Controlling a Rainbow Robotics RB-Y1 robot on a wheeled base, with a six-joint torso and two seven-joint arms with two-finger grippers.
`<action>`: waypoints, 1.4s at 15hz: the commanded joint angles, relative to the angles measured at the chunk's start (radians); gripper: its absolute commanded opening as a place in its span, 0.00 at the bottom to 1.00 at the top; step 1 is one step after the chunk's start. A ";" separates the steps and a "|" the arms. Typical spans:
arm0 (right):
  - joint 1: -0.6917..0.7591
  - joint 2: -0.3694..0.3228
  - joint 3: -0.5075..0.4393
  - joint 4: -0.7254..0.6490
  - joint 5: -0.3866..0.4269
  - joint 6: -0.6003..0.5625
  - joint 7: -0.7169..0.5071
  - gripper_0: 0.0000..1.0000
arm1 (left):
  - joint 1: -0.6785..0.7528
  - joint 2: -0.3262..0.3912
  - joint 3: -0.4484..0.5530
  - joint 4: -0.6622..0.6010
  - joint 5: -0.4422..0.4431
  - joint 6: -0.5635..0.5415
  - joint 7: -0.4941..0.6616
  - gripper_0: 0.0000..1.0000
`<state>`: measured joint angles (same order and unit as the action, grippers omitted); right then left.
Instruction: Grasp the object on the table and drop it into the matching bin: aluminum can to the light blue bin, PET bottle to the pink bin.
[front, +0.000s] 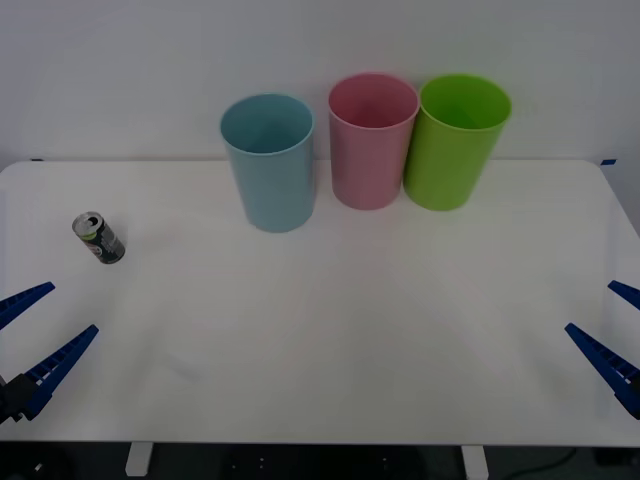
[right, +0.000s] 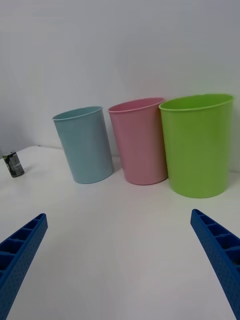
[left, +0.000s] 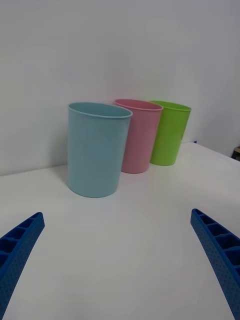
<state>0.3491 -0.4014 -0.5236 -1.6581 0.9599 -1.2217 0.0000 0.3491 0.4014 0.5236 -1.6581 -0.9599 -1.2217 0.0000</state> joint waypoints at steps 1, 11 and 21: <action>0.000 0.000 0.000 0.000 0.000 0.000 0.000 1.00 | 0.000 0.000 0.000 0.000 0.000 0.000 0.000 1.00; 0.000 0.000 0.000 0.000 0.000 0.000 0.000 1.00 | 0.018 -0.055 -0.045 0.004 0.059 0.070 -0.006 1.00; 0.000 0.000 0.000 0.000 0.000 0.000 0.000 1.00 | 0.030 -0.055 -0.085 0.004 -0.091 0.373 -0.048 1.00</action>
<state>0.3490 -0.4015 -0.5236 -1.6581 0.9599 -1.2217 0.0000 0.3790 0.3468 0.4443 -1.6539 -1.0398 -0.8748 -0.0464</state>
